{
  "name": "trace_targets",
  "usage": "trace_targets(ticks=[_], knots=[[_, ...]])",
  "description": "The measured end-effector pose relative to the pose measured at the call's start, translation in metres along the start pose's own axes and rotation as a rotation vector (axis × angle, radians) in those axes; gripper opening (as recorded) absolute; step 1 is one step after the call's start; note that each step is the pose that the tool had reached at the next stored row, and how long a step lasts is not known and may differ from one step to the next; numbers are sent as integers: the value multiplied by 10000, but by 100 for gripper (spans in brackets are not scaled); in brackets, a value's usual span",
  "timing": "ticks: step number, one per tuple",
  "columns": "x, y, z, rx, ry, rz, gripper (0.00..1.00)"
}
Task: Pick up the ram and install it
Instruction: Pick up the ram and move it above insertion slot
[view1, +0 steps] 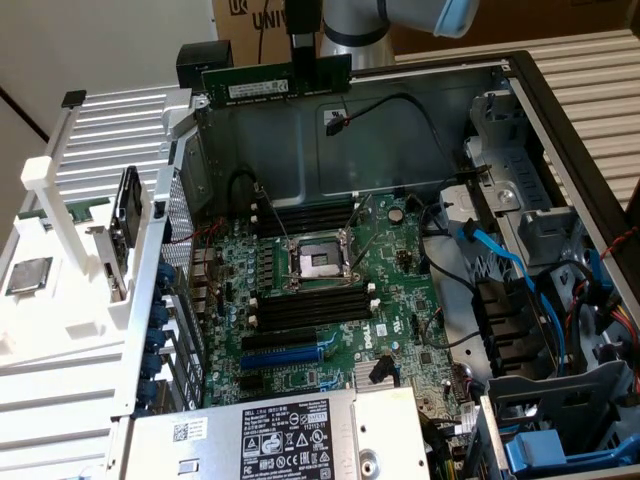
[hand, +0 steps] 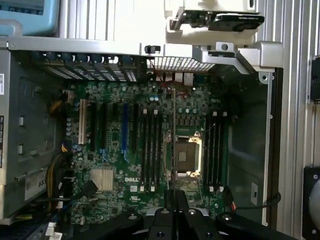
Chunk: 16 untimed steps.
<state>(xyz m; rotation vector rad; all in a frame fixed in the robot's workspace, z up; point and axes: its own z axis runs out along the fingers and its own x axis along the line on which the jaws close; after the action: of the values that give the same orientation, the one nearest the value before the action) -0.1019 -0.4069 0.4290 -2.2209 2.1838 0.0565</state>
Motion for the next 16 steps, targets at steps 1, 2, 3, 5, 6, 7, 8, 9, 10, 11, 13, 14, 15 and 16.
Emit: trace_targets(ticks=[1, 2, 3, 5, 6, 7, 8, 9, 10, 11, 13, 14, 15, 16], knots=[[1, -30, 18, -1, 1, -1, 12], [3, -42, 37, 1, -1, -2, 12], [4, -45, 55, 1, -3, -1, 12], [7, -46, 91, 0, -3, 3, 12], [9, -47, 108, 0, -5, 5, 12], [11, -47, 127, 3, -10, 12, 12], [13, -47, 142, 11, -18, 31, 12], [15, -47, 155, 22, -25, 66, 12], [16, -47, 166, 35, -33, 111, 12], [17, -48, 177, 53, -42, 171, 12], [19, -48, 201, 82, -50, 277, 12], [20, -48, 215, 94, -51, 320, 12], [21, -48, 232, 104, -52, 348, 12], [21, -48, 248, 112, -52, 366, 12]])
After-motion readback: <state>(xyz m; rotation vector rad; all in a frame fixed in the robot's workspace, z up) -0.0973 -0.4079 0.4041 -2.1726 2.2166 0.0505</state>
